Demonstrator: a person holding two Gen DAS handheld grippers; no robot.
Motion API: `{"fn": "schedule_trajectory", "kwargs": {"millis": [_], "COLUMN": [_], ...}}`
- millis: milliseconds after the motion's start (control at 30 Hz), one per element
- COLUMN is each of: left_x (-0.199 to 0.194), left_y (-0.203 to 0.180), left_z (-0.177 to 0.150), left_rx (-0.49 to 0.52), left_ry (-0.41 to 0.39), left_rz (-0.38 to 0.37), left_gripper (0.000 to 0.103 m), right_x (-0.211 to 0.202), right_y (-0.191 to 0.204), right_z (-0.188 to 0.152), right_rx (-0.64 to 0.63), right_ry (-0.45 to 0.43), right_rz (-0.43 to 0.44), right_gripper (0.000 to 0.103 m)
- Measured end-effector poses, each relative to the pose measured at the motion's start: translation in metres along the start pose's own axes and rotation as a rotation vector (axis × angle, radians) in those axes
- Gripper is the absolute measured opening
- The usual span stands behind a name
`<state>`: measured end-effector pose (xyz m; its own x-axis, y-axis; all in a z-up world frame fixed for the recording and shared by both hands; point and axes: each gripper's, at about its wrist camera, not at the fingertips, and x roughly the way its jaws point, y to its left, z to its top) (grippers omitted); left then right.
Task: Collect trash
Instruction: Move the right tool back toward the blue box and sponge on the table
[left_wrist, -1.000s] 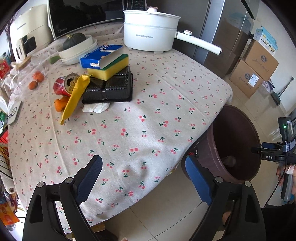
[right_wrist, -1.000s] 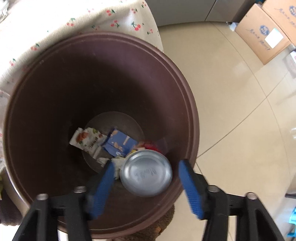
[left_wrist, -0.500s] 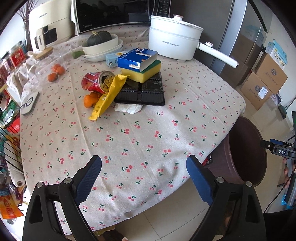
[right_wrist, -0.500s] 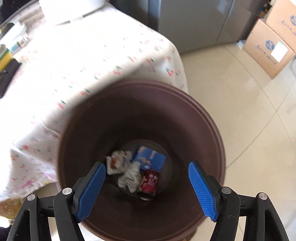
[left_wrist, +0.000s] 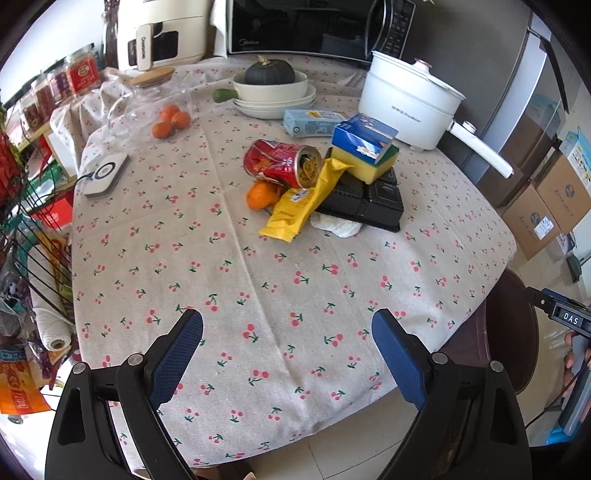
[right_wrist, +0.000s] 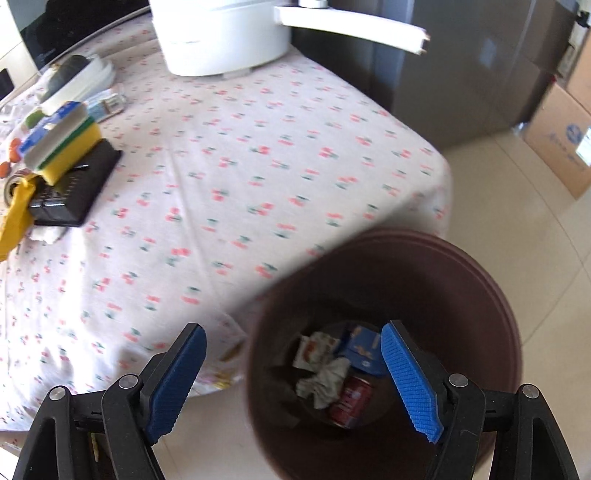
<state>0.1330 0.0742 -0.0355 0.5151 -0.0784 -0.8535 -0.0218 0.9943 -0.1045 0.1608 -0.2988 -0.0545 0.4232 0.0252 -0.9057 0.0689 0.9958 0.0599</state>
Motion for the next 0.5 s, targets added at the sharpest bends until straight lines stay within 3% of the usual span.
{"fn": "schedule_trajectory", "kwargs": {"millis": [500], "left_x": [0.001], "left_y": [0.080], "left_z": [0.011], "left_rx": [-0.217], "left_ry": [-0.020], "left_rz": [0.062], "left_gripper": [0.094], "right_x": [0.017], "right_y": [0.110], "right_z": [0.034], "right_rx": [-0.079], "right_ry": [-0.046], "right_rz": [0.091], "right_gripper": [0.085]}}
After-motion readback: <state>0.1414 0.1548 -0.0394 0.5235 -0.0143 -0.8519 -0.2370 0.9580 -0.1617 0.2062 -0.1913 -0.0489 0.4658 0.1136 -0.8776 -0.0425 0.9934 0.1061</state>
